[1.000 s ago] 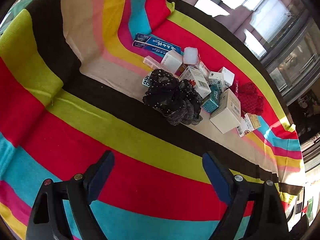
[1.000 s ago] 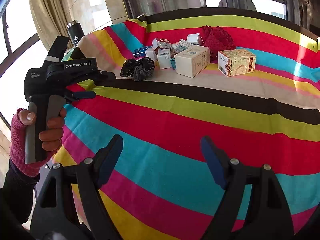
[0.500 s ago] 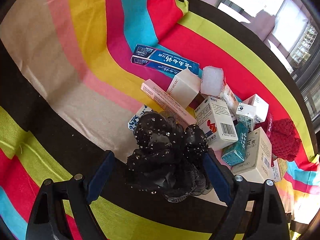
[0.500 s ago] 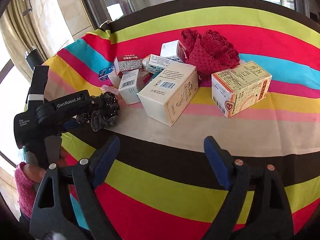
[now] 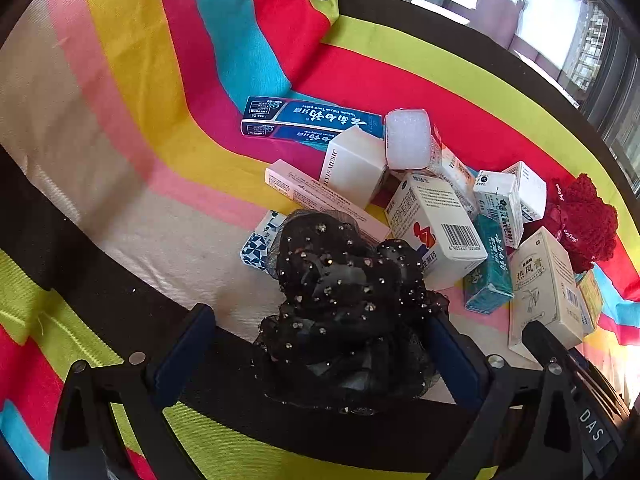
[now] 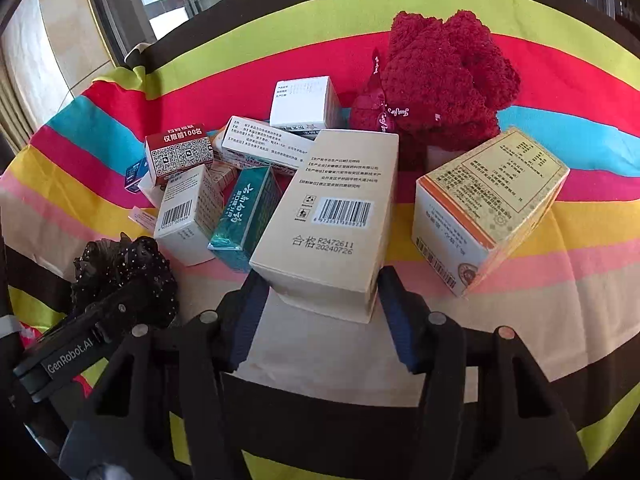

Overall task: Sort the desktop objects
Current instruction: 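Grasp the black scrunchie with the left tool while the right tool grasps the white barcode box, then carry the scrunchie and white barcode box with both tools toward the purple-rimmed box, then open the right tool over the purple-rimmed box while the left tool releases the scrunchie, then move both tools back over the striped table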

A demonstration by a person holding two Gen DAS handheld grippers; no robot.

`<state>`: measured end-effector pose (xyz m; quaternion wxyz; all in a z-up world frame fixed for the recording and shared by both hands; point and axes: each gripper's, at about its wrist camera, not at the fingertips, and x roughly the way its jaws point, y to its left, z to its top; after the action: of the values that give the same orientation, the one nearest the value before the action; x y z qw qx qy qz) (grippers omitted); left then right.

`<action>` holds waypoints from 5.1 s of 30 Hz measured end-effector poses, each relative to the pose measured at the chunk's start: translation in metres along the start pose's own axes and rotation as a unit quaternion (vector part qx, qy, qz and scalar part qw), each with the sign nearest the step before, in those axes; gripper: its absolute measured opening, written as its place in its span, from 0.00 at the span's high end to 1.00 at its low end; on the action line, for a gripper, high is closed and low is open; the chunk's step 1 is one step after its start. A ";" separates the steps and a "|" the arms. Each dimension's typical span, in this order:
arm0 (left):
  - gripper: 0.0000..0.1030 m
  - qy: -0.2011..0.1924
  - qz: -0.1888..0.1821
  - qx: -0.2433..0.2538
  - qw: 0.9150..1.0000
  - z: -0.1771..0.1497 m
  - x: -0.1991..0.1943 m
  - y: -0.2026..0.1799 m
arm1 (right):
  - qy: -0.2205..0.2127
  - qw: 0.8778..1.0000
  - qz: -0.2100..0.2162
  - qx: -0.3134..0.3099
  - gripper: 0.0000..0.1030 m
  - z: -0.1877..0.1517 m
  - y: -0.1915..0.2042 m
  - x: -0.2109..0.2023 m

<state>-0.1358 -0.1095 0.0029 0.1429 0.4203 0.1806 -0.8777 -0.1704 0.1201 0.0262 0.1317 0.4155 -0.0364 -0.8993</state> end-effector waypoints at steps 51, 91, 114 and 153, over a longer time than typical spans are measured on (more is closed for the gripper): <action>0.56 -0.021 0.005 0.076 0.997 -0.079 -0.065 -0.025 | 0.010 0.998 -0.051 -0.031 0.46 -0.080 -0.047 -0.086; 0.60 -0.023 0.013 0.064 0.998 -0.109 -0.134 0.045 | -0.028 0.993 0.022 -0.114 0.47 -0.119 0.028 -0.151; 0.58 -0.033 -0.007 0.007 0.999 -0.176 -0.206 0.138 | 0.000 0.969 0.084 -0.234 0.47 -0.190 0.128 -0.185; 0.19 -0.125 0.192 -0.244 0.942 -0.270 -0.305 0.407 | 0.057 0.773 0.291 -0.561 0.34 -0.364 0.389 -0.194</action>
<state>0.3978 -0.3254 0.0065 0.4281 0.2867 0.2858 -0.8080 0.3058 -0.1866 -0.0006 0.5983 0.2877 0.3628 -0.6539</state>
